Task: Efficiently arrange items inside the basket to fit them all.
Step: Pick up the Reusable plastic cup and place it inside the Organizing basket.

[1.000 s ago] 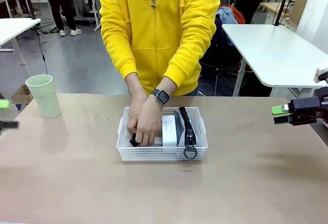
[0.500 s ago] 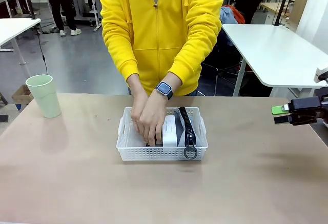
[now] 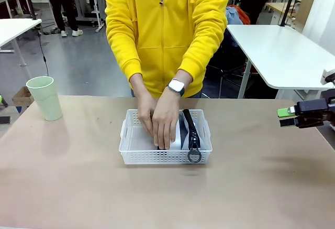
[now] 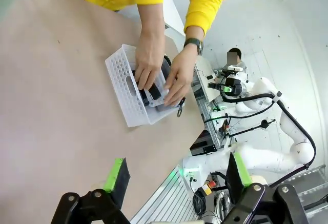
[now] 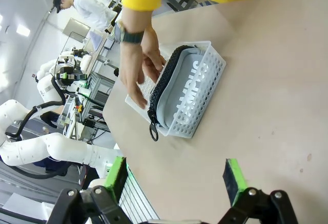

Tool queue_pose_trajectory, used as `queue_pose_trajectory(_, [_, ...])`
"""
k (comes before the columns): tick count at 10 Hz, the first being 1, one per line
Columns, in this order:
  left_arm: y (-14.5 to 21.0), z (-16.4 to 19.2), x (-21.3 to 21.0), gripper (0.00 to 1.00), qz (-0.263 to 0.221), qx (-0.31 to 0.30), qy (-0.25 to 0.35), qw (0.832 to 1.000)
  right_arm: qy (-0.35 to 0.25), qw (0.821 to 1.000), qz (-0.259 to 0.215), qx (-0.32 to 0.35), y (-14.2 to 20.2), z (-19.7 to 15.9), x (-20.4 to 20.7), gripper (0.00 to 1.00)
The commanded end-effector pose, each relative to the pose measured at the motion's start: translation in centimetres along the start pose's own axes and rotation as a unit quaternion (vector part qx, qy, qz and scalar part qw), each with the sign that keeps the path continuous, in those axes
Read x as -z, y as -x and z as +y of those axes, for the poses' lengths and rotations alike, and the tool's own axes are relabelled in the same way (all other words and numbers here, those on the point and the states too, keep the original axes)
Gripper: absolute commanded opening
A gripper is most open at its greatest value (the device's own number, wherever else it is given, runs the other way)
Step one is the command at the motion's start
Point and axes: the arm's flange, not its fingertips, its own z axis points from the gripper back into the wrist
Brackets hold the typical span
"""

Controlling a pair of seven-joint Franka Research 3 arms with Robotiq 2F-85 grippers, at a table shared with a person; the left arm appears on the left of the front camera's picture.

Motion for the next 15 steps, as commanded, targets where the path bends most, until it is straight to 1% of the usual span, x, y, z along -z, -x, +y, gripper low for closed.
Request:
queue_pose_trajectory(1, [0.4, -0.2, 0.2, 1.0, -0.007, 0.01, 0.009, 1.0, 0.001, 1.0, 0.002, 0.008, -0.1, 0.3, -0.1, 1.0])
queue_pose_trajectory(5, [0.4, -0.2, 0.2, 1.0, -0.007, 0.01, 0.009, 1.0, 0.001, 1.0, 0.002, 0.008, -0.1, 0.3, -0.1, 1.0])
queue_pose_trajectory(6, [0.0, 0.1, -0.1, 1.0, -0.001, -0.001, 0.0, 1.0, 0.001, 1.0, 0.002, 0.008, -0.1, 0.3, -0.1, 1.0])
queue_pose_trajectory(7, [-0.5, 0.0, 1.4, 1.0, 0.022, 0.003, -0.029, 0.999, 0.001, 1.0, 0.002, 0.008, -0.1, 0.3, -0.1, 1.0])
queue_pose_trajectory(8, [-1.1, 0.1, 2.5, 1.0, 0.046, 0.002, -0.008, 0.999, 0.001, 1.0, 0.002, 0.008, -0.1, 0.3, -0.1, 1.0])
queue_pose_trajectory(9, [-2.3, 0.6, 3.2, 1.0, 0.055, 0.001, 0.005, 0.998, 0.001, 1.0, 0.002, 0.008, -0.1, 0.3, -0.1, 1.0])
queue_pose_trajectory(10, [-3.6, 1.4, 3.5, 1.0, 0.033, -0.001, -0.011, 0.999, 0.001, 1.0, 0.002, 0.008, -0.1, 0.3, -0.1, 1.0])
queue_pose_trajectory(11, [-4.6, 2.1, 3.3, 1.0, 0.051, 0.052, -0.041, 0.996, 0.001, 1.0, 0.002, 0.008, -0.1, 0.3, -0.1, 1.0])
queue_pose_trajectory(12, [-5.3, 3.0, 3.0, 1.0, 0.075, 0.079, -0.072, 0.991, 0.001, 1.0, 0.002, 0.008, -0.1, 0.3, -0.1, 1.0])
queue_pose_trajectory(14, [-5.5, 4.4, 1.6, 1.0, 0.039, 0.059, -0.157, 0.985, 0.001, 1.0, 0.002, 0.008, -0.1, 0.3, -0.1, 1.0])
queue_pose_trajectory(15, [-5.1, 4.9, 0.9, 1.0, -0.015, 0.06, -0.234, 0.97, 0.001, 1.0, 0.002, 0.008, -0.1, 0.3, -0.1, 1.0])
